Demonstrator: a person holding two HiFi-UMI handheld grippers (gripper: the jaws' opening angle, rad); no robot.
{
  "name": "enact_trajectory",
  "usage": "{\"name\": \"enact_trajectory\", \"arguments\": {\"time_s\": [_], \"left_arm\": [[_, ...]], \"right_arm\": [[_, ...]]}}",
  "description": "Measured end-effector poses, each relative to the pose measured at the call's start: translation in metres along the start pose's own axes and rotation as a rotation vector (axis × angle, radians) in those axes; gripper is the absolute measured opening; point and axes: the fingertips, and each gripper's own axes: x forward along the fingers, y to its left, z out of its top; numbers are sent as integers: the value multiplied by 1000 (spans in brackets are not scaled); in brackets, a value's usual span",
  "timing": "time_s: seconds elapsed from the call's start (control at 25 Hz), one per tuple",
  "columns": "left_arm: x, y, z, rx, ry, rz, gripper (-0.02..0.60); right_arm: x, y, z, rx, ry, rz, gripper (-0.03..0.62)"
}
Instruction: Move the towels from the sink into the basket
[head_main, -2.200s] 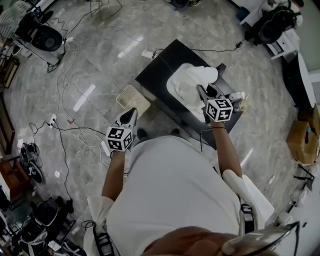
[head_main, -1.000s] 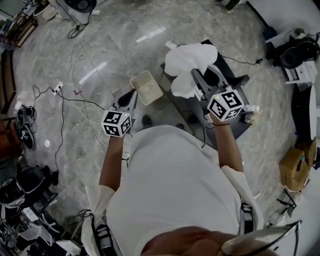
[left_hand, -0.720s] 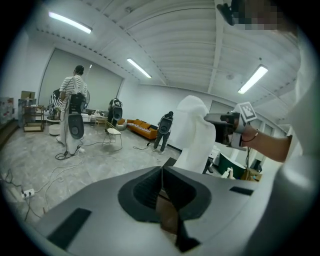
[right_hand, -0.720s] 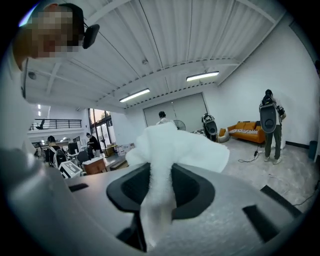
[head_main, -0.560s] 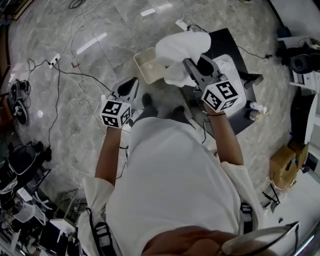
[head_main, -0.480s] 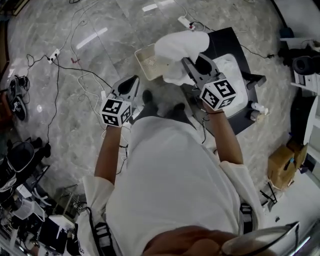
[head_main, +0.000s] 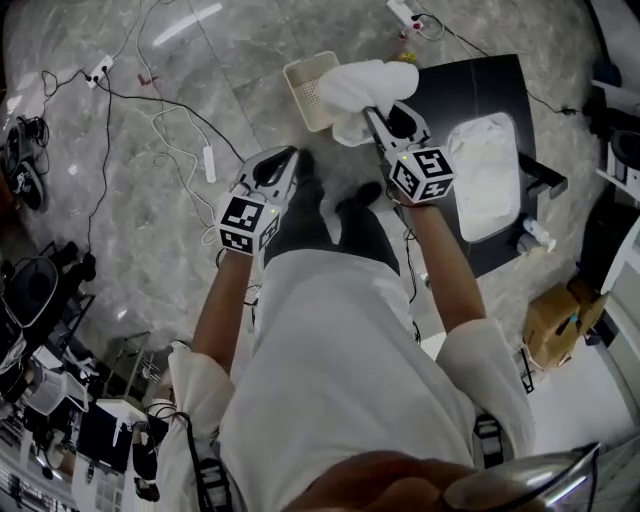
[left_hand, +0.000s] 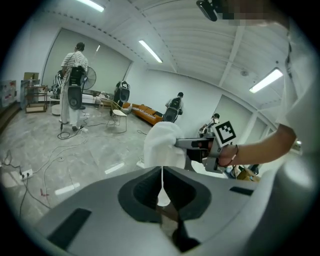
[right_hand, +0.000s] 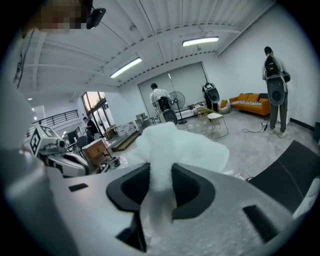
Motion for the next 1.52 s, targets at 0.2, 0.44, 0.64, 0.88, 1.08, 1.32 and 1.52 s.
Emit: {"name": "enact_trajectory", "arguments": {"time_s": [0.2, 0.44, 0.64, 0.88, 1.08, 1.32, 1.52], "left_arm": [[33, 24, -42, -46, 47, -7, 11], [88, 65, -108, -57, 103, -20, 11], [135, 99, -169, -54, 102, 8, 11], [195, 160, -259, -117, 159, 52, 11], [232, 172, -306, -155, 209, 55, 11], [241, 156, -316, -179, 206, 27, 11], [235, 139, -293, -160, 214, 29, 11]], "right_arm": [[62, -34, -81, 43, 104, -43, 120], [137, -89, -197, 95, 220, -123, 118], [188, -120, -292, 60, 321, -134, 118], [265, -151, -415, -13, 483, -143, 137], [281, -164, -478, -32, 572, -133, 263], [253, -150, -472, -9, 538, -103, 281], [216, -131, -426, -7, 488, -92, 254]]}}
